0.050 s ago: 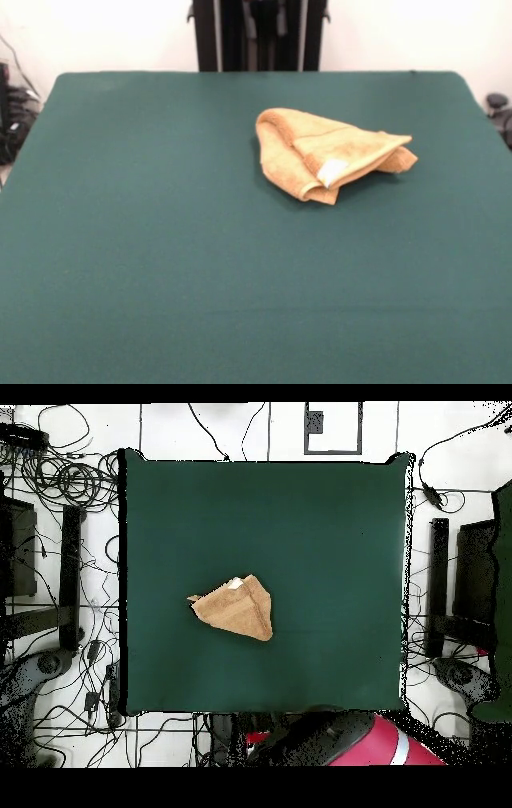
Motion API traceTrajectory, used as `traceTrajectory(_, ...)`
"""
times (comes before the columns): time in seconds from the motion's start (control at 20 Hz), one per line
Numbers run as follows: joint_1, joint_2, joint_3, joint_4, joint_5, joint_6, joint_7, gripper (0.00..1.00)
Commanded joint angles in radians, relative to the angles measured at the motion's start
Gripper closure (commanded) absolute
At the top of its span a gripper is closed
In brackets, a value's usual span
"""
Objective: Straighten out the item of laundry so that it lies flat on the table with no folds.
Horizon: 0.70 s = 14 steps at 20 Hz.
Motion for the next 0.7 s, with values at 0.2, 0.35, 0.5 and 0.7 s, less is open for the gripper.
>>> traceTrajectory(0.2,0.018,0.071,0.004,-0.061,-0.04,-0.086,0.112,0.0)
traceTrajectory(0.35,0.007,0.094,0.004,-0.07,-0.046,-0.117,0.114,0.0)
traceTrajectory(0.5,0.001,0.15,-0.018,-0.077,-0.041,-0.201,0.092,0.0)
traceTrajectory(0.7,-0.021,0.224,-0.051,-0.085,-0.05,-0.289,0.068,0.0)
